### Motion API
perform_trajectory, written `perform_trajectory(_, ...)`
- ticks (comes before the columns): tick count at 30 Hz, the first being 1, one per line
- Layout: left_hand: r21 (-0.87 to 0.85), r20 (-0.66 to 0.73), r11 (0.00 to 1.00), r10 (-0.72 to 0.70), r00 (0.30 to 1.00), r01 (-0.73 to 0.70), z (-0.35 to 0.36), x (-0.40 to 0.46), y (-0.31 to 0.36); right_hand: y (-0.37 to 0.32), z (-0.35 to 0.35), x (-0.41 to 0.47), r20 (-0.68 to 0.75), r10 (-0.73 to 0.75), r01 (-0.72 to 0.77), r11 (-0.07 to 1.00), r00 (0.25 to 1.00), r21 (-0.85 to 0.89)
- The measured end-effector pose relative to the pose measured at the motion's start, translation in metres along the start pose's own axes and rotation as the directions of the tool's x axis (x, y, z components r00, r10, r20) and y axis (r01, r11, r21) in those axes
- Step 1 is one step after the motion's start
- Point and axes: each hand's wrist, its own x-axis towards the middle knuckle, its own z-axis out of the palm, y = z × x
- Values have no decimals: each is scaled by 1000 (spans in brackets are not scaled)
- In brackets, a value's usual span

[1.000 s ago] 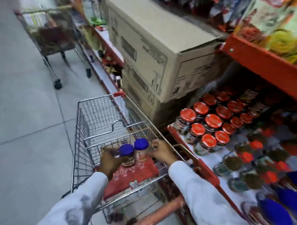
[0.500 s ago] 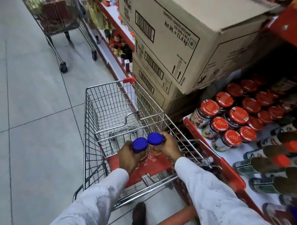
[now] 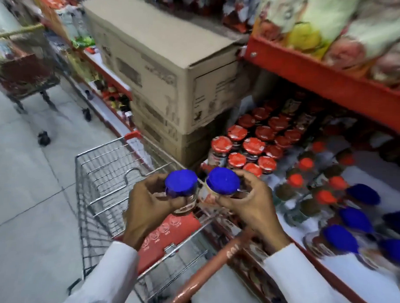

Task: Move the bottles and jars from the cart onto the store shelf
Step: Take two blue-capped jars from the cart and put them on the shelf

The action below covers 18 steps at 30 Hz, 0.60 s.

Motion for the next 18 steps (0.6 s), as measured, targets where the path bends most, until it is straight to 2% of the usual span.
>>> perform_trajectory(4,-65,189,992,116,975,-105,60,-33,49,-11,-72,-44,-155,-11,12,1000,988,4)
perform_trajectory(8,-61,349,986,164,922,-152,129,-62,70,-9,-145,-97,-332,2,-9,1000,943,-19)
perform_trajectory(14,29,513,967,204,834,-255,237,-112,84,29,-246,-175,-562,75,-144,986,824,-79)
perform_trajectory(18,49,616,965,173,768,-257,304,-151,85,59,-287,-213,-706,111,-226,972,700,-71)
